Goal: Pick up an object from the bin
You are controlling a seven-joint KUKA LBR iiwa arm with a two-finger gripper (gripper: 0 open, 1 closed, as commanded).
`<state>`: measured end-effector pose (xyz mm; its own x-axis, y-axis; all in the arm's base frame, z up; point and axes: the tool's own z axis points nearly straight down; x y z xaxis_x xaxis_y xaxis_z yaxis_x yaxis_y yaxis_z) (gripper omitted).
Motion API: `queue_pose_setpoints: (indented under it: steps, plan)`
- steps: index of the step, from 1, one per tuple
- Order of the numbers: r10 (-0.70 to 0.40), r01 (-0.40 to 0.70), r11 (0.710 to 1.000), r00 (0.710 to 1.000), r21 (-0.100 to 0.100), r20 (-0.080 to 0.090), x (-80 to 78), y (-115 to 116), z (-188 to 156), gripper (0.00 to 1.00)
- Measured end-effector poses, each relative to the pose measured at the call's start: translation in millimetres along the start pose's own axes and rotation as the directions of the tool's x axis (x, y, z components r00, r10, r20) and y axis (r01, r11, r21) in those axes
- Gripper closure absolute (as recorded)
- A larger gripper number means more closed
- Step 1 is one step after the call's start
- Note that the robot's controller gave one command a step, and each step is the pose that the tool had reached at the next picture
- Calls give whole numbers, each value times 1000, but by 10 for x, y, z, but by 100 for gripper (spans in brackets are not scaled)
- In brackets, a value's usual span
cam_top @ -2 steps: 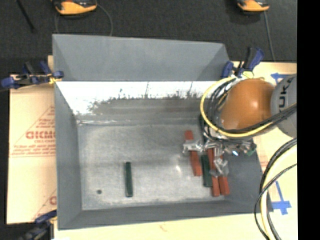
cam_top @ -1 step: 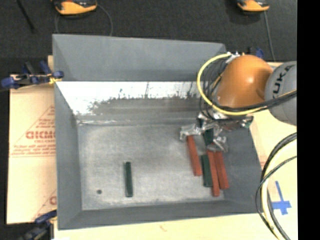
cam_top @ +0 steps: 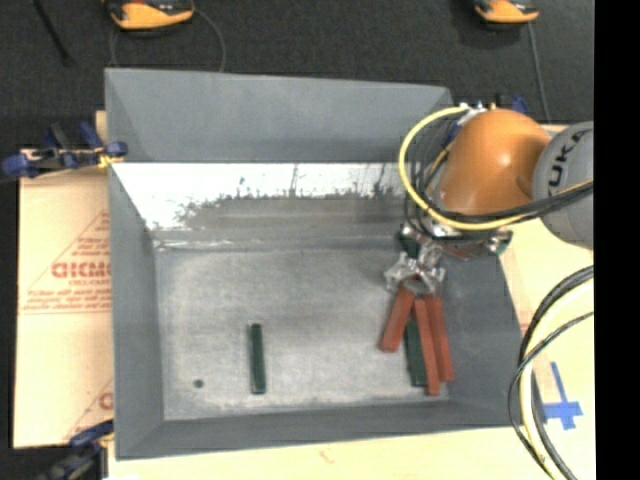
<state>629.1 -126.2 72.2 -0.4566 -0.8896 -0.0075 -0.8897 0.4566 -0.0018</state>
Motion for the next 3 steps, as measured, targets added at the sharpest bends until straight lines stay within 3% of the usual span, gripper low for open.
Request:
queue_pose_setpoints:
  steps: [1, 2, 3]
  plan:
    - [-15, 15, 1000, 1000, 6, -5, 30, 51, -478, 100]
    - [-78, 78, 997, 997, -1, -7, -15, 158, -479, 100]
    - [-67, 67, 998, 998, 4, -3, -94, 253, -796, 100]
